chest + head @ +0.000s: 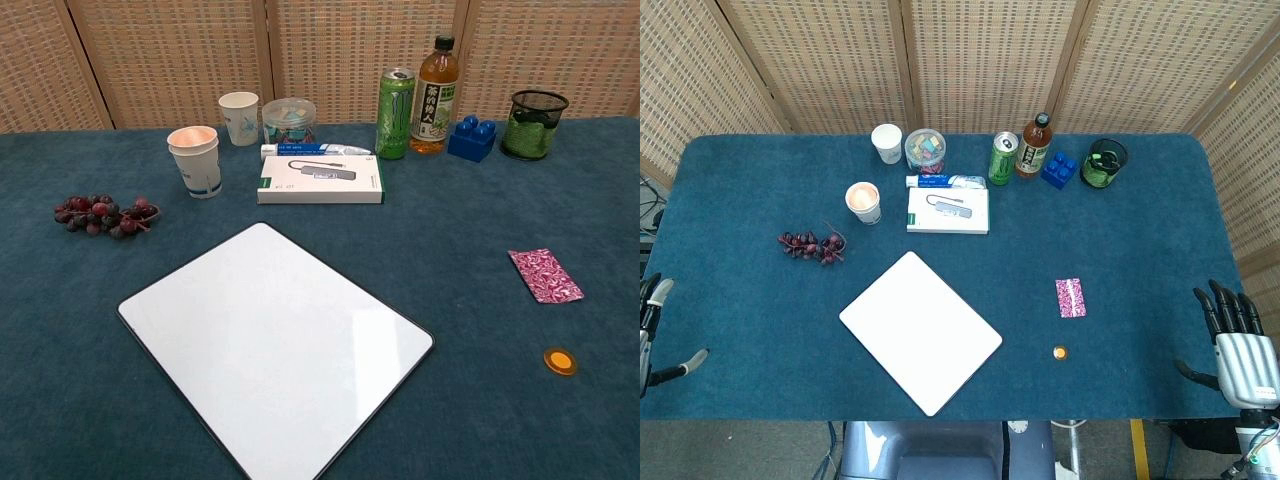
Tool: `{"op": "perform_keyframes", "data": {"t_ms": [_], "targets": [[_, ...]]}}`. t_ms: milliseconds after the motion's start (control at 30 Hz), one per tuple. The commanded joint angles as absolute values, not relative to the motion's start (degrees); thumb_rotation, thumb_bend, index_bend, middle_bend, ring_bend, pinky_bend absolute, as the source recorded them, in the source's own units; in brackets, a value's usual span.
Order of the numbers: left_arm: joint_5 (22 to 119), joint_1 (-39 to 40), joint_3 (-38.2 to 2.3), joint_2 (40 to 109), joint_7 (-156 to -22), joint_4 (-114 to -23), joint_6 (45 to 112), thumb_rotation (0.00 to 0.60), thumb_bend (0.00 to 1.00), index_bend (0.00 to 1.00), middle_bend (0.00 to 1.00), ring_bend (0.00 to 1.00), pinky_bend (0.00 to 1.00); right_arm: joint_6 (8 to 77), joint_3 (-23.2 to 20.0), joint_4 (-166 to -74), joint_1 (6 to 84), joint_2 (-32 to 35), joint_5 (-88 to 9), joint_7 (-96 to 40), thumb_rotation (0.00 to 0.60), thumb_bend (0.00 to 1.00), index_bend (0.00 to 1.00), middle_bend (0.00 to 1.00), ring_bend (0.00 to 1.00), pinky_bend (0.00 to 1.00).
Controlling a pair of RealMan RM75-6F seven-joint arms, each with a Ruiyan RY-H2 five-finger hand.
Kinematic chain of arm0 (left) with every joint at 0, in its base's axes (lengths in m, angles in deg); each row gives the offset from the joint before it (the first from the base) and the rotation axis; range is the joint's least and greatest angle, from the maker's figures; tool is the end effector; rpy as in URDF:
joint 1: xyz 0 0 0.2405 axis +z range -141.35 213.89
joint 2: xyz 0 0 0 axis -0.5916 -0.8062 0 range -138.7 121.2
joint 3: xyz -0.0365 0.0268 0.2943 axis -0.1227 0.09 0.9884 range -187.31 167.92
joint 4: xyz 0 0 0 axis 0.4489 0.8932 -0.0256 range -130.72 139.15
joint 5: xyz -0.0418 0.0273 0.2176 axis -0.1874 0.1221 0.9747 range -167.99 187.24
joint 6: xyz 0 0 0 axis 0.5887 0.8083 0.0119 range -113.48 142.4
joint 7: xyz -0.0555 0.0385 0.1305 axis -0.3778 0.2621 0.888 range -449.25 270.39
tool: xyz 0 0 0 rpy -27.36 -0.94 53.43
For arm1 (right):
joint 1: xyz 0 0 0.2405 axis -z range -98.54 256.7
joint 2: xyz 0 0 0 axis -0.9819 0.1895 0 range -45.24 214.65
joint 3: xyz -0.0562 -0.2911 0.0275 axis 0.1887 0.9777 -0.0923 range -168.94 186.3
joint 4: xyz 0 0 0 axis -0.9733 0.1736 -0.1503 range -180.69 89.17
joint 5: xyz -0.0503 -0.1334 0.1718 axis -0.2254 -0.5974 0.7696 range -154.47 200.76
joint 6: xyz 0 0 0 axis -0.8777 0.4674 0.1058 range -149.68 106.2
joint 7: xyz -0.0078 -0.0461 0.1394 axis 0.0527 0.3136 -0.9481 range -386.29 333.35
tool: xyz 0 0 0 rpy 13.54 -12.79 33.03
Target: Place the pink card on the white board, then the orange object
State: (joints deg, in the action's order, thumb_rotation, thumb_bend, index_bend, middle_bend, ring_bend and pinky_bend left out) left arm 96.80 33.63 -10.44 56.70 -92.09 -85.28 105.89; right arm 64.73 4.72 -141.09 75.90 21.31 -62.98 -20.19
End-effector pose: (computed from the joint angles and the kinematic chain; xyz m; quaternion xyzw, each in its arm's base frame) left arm -0.3623 0.1665 0.1701 -0.5743 -0.3775 -0.4094 0.6000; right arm -0.3454 -0.1815 0.1705 0.5953 -0.3624 0.3736 0.6121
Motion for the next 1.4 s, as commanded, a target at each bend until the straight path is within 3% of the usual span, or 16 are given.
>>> {"op": "perform_keyframes", "data": {"t_ms": [33,400,667,867,1167,1400], "targets": [[96.9,33.7,-10.4,56.5,-92.0,-85.5,105.8,0.507,0.0,0.0,0.0,0.0,0.0,64.6,4.8,-141.0,75.9,21.3,-62.9,-20.1,0.6,0.0,0.0,0.0,0.0,0.0],[96.8,33.9,-10.6,56.2,-91.7,-85.9,105.3,0.506,0.0,0.0,0.0,0.0,0.0,60.4,5.1,-141.2,73.8,21.5,-62.8,-20.6,0.6,0.0,0.0,0.0,0.0,0.0],[94.6,32.8,-11.6,56.9,-90.1,-85.4,102.6,0.507,0.0,0.0,0.0,0.0,0.0,40.6,2.7,-143.6,61.6,22.3,-59.1,-17.9,0.6,0.0,0.0,0.0,0.0,0.0],[93.1,32.3,-12.6,57.7,-88.9,-85.0,101.6,0.507,0.0,0.0,0.0,0.0,0.0,28.5,-0.7,-140.5,52.5,18.8,-51.5,-13.5,0.6,0.0,0.0,0.0,0.0,0.0],[92.3,31.8,-12.8,58.2,-88.1,-84.7,100.2,0.507,0.0,0.0,0.0,0.0,0.0,22.7,-1.6,-132.1,45.6,10.3,-41.1,-6.2,0.6,0.0,0.1,0.0,0.0,0.0],[92.7,31.9,-12.8,58.2,-88.3,-84.8,100.6,0.506,0.0,0.0,0.0,0.0,0.0,23.4,-1.2,-128.8,43.3,6.4,-36.2,-1.7,0.6,0.0,0.18,0.0,0.0,0.0]]}}
